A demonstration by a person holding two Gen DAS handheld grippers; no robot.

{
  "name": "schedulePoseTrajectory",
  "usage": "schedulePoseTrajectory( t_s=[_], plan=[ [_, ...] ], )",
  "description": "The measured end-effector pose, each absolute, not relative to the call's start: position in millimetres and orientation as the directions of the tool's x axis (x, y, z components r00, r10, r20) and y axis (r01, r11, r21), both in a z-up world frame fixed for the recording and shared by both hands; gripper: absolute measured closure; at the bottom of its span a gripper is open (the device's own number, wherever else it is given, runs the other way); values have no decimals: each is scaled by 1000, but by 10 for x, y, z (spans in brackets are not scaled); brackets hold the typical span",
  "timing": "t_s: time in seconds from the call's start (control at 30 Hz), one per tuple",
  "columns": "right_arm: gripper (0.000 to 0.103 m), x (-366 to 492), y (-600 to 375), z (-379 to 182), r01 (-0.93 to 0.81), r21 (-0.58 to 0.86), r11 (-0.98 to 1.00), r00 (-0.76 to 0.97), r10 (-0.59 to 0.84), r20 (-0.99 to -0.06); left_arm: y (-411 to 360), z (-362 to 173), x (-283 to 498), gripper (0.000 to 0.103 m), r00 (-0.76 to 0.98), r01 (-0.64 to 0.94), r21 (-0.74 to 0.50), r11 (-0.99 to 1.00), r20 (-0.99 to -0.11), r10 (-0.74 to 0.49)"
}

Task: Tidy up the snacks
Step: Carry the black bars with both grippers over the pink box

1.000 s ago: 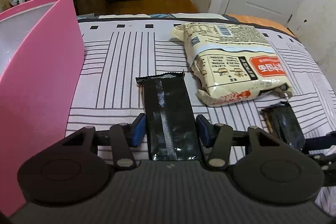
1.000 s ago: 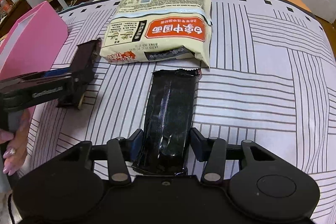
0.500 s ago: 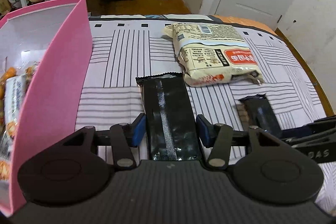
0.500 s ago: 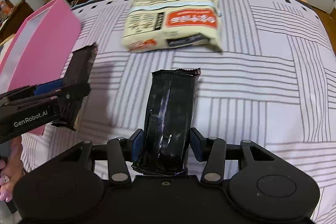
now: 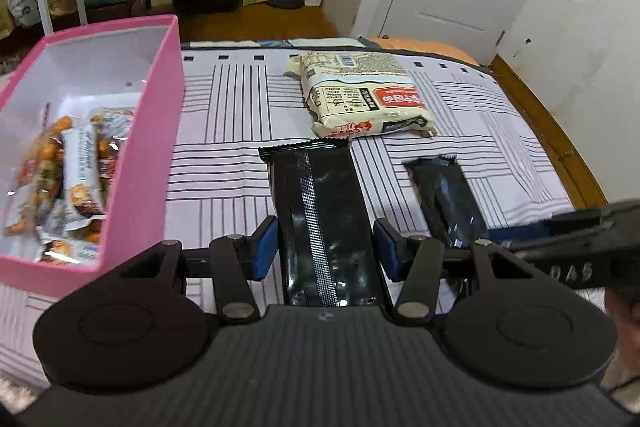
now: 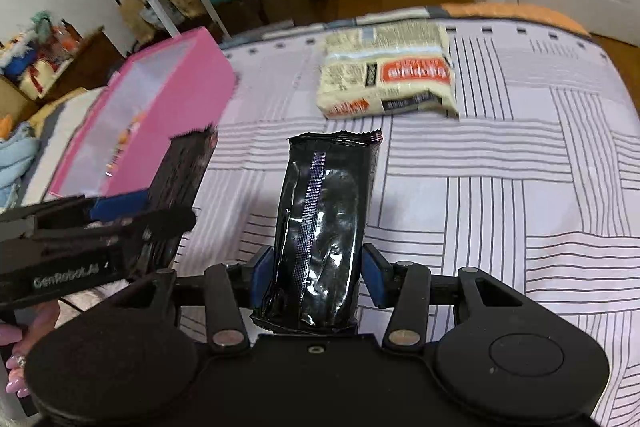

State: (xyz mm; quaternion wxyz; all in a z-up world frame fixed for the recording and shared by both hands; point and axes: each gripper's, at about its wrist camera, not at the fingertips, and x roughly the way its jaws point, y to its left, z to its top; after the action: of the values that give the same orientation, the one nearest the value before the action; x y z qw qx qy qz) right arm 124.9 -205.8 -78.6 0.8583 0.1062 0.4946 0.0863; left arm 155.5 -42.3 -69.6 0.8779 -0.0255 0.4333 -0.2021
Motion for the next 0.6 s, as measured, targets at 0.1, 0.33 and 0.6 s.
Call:
schedulePoseTrajectory(
  t_s=[0.1,0.33,0.6],
  plan=[
    [50,1157,-2006,-646,-65,298,952,512,288,-809,-325,-549,1400,53,541,353,-211,912,-749,-382],
    [50,1002,-1664,-282,-176,308,935,527,354,-772,-70,-217,1153,53,552,375,-157,914,-754,-356],
    [50,1111,-1127,-20,-277,283,918,533,392,-750,377,67,1051,53,609,331,-166,929,-714,-345]
  ],
)
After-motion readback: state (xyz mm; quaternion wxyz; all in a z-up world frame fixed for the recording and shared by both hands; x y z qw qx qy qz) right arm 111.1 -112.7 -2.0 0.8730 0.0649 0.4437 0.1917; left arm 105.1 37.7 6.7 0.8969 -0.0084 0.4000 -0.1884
